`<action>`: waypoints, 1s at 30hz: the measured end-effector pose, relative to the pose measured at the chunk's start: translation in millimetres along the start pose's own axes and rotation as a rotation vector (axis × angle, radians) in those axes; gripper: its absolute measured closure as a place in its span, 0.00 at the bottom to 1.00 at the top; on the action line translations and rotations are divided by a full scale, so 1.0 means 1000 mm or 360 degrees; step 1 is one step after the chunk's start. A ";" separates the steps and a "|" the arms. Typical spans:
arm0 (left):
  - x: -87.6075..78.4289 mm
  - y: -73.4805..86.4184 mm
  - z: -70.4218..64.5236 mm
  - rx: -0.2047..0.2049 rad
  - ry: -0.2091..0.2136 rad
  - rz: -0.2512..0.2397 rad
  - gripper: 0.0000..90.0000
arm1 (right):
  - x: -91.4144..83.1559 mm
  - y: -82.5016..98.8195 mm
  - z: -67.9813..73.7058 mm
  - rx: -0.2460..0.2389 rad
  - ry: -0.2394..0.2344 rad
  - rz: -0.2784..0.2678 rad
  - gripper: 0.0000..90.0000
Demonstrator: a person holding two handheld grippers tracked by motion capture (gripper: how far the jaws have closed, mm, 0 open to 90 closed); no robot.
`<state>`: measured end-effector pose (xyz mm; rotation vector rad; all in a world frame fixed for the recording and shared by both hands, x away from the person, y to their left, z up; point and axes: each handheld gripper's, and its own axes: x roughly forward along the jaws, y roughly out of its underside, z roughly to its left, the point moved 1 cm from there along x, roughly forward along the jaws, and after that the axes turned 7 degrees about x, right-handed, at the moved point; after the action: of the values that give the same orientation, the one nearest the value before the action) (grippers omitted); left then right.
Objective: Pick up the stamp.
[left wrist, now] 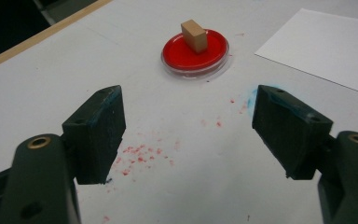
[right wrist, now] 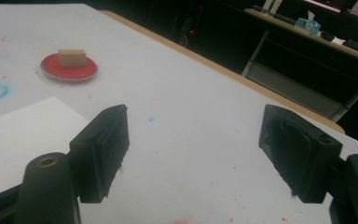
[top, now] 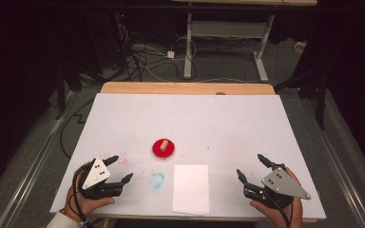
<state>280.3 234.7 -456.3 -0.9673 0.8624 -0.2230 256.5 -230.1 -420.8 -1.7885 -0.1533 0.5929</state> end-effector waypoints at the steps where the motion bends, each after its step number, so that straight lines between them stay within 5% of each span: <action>1: 0.002 0.000 0.001 0.0012 0.0004 -0.0006 0.27 | -0.002 0.001 0.000 0.0001 -0.0007 -0.0008 0.27; 7: 0.009 -0.001 0.001 -0.0006 0.0026 0.0090 0.28 | -0.005 0.004 0.001 -0.0058 0.0031 0.0029 0.27; 21: 0.003 -0.005 0.014 -0.0081 0.0044 0.0090 0.28 | 0.005 0.001 0.003 -0.0082 -0.0006 0.0045 0.28; 30: 0.005 -0.016 0.016 -0.0099 0.0056 0.0159 0.28 | 0.007 -0.002 0.005 -0.0098 -0.0023 0.0030 0.28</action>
<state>298.3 233.6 -441.7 -0.9781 0.9518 -0.1286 260.7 -222.7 -421.7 -1.8470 -0.1664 0.6205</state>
